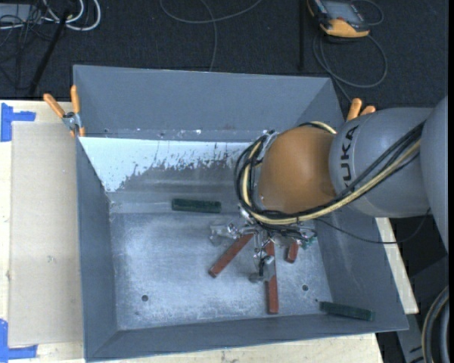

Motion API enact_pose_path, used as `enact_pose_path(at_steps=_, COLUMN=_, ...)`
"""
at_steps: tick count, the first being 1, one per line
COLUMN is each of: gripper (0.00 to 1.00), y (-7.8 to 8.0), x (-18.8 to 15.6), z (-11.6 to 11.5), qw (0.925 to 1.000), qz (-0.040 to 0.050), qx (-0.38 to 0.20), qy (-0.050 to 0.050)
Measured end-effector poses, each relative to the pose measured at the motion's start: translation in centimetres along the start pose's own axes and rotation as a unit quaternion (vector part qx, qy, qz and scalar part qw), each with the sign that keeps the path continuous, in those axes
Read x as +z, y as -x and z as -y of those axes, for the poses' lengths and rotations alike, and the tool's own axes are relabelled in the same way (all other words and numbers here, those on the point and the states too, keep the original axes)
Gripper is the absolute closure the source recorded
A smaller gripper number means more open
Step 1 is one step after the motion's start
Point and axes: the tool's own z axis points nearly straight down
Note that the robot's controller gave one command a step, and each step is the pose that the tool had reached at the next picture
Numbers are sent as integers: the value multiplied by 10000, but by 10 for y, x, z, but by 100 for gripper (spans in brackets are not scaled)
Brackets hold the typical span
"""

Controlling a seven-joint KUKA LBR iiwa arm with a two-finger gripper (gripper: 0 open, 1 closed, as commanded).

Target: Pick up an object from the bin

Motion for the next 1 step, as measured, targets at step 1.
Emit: enact_pose_path(at_steps=1, gripper=100, y=0, x=0, z=0, qw=10000, qz=4, qx=8, qy=-2)
